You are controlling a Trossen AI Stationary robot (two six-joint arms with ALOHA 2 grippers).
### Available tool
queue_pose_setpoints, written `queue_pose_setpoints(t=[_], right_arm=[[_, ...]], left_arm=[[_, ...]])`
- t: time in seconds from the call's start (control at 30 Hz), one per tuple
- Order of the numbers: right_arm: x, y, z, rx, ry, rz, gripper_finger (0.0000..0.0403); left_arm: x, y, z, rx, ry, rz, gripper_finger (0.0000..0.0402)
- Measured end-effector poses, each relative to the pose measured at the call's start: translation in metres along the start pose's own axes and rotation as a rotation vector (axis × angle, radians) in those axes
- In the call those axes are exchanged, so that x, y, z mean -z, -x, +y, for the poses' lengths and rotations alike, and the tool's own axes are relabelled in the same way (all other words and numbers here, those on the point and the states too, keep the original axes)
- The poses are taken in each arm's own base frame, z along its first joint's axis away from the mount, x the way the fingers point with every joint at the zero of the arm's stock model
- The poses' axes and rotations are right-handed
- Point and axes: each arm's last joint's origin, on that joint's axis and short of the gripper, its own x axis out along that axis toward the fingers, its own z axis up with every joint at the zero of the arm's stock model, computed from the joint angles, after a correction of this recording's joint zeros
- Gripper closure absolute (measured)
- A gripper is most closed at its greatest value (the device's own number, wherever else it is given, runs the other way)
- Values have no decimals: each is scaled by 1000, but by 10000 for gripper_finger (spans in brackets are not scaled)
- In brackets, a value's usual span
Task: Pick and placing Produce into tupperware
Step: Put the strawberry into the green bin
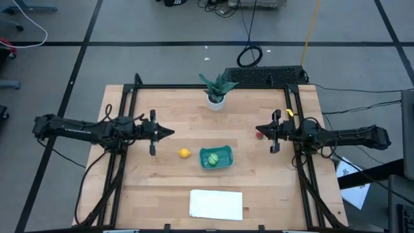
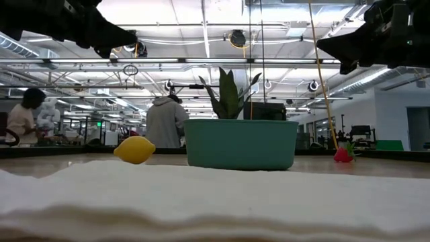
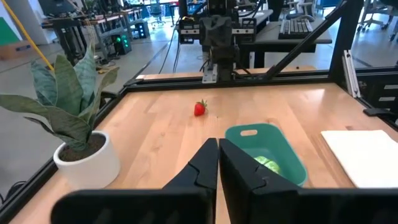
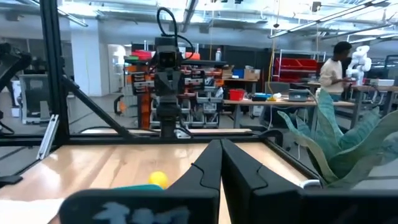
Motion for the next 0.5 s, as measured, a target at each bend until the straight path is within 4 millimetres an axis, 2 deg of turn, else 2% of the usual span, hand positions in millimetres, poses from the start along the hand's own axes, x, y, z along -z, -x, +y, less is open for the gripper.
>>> queue_pose_setpoints(t=[0.2, 0.27, 0.5], right_arm=[[3, -1, 0, -2, 5, 51, 403], [-4, -2, 0, -1, 4, 38, 403], [-9, -5, -5, 115, 2, 55, 403]], left_arm=[[1, 0, 0, 3, -1, 8, 398], [1, 0, 0, 4, -1, 8, 399], [1, 0, 0, 4, -2, 9, 378]])
